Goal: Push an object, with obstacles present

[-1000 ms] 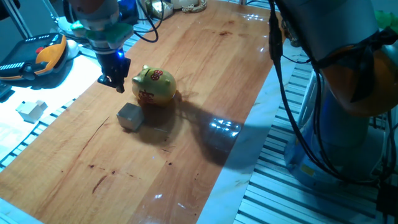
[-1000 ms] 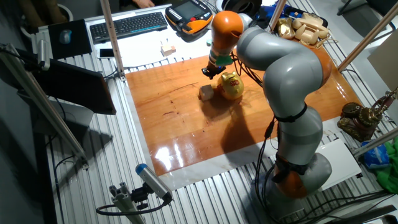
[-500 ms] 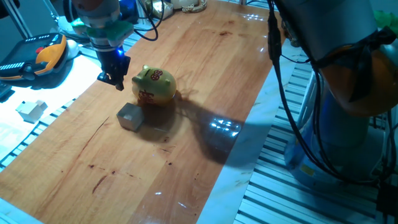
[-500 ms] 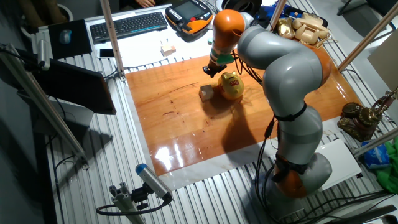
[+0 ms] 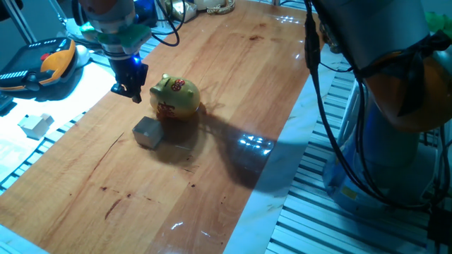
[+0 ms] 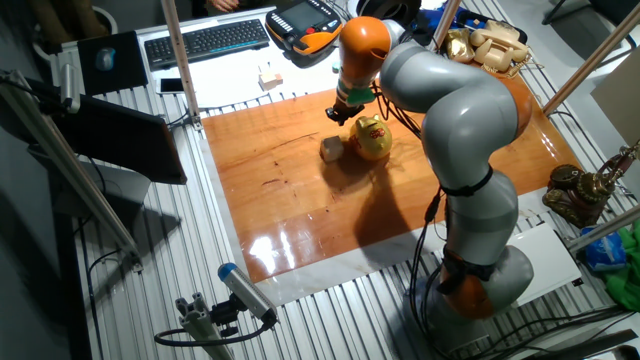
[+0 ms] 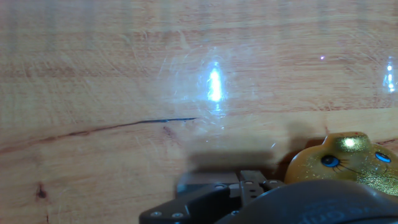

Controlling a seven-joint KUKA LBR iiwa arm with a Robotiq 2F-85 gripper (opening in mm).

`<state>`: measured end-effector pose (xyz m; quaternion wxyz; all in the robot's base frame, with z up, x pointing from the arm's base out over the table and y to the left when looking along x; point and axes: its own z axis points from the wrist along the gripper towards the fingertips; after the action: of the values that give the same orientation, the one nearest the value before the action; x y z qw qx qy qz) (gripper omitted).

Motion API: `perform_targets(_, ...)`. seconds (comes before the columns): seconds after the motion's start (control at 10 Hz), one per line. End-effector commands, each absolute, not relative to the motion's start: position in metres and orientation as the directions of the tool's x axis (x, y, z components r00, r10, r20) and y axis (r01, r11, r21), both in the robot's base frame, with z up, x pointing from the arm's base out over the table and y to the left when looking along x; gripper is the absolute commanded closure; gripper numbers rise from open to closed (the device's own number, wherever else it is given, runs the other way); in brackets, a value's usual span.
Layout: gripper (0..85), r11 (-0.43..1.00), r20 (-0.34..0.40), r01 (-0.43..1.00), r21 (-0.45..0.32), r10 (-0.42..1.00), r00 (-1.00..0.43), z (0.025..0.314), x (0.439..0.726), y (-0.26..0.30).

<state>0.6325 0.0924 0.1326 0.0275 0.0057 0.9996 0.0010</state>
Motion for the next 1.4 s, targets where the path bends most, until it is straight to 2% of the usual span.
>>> perform_targets(0.0, 85.0, 1.000, -0.057, 0.016, 0.004, 0.016, -0.998, 0.1317, 0.6340, 0.0926)
perform_targets(0.7, 85.0, 1.000, -0.080, -0.017, 0.003, -0.017, -0.997, 0.1286, 0.6397, 0.0927)
perform_targets(1.1, 85.0, 0.999, -0.097, 0.030, -0.012, 0.029, -0.995, 0.1286, 0.6397, 0.0927)
perform_targets(1.3, 85.0, 0.999, -0.052, 0.036, 0.014, 0.037, -0.998, 0.1286, 0.6397, 0.0927)
